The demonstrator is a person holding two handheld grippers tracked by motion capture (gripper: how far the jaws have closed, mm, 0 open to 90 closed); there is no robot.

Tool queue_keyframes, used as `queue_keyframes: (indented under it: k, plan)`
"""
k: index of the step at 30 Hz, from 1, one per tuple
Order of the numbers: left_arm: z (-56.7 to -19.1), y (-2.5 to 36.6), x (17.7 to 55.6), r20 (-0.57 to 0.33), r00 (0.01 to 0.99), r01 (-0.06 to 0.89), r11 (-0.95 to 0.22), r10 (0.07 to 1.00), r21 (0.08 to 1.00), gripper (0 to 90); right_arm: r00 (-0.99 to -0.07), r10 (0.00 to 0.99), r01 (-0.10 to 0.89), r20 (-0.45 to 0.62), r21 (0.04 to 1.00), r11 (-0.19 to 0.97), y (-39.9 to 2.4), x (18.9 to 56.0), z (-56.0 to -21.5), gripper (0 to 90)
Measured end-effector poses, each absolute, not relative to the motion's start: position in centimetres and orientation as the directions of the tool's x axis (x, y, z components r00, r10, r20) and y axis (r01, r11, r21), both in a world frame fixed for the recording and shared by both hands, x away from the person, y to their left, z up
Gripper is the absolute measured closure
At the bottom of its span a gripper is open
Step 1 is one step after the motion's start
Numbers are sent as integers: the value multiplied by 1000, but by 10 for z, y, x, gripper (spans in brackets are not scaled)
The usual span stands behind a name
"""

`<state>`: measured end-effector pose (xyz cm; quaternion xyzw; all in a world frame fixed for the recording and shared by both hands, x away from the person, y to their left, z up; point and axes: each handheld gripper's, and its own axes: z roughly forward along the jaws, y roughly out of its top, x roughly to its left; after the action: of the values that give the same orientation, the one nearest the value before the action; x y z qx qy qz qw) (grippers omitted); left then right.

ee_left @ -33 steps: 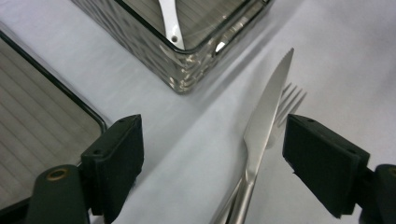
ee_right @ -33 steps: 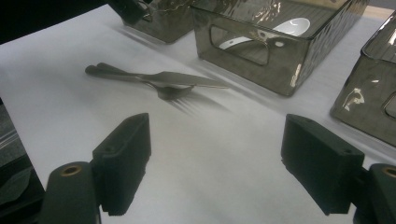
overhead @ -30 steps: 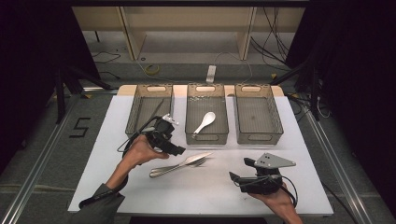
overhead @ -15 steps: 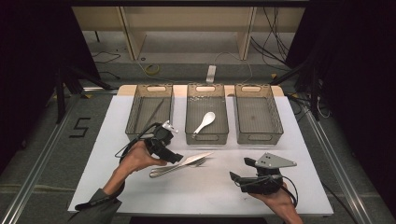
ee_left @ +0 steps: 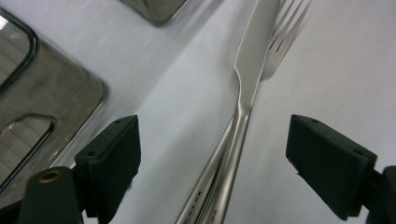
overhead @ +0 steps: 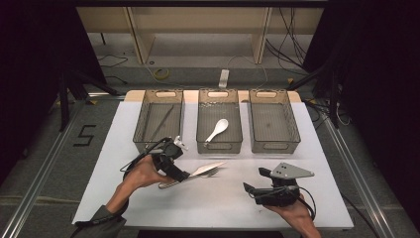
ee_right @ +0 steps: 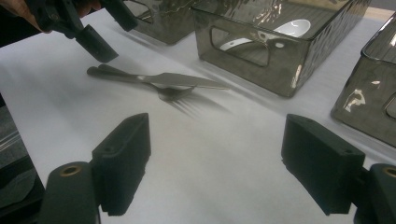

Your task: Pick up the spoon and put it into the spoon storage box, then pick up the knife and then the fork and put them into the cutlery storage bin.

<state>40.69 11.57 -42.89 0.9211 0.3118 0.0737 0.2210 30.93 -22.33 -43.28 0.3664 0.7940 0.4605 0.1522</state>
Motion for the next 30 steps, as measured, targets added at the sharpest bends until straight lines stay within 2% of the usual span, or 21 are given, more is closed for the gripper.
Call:
queue_keyframes:
  k: [20,30]
  plan:
    - [-442,123,397,50,812,527,-767,581,366,178,-687,721,439,90,842,314,-222,309,-433,250]
    - [-447,116,398,60,830,508,-796,555,331,255,-693,716,437,84,839,323,-222,309,-433,250]
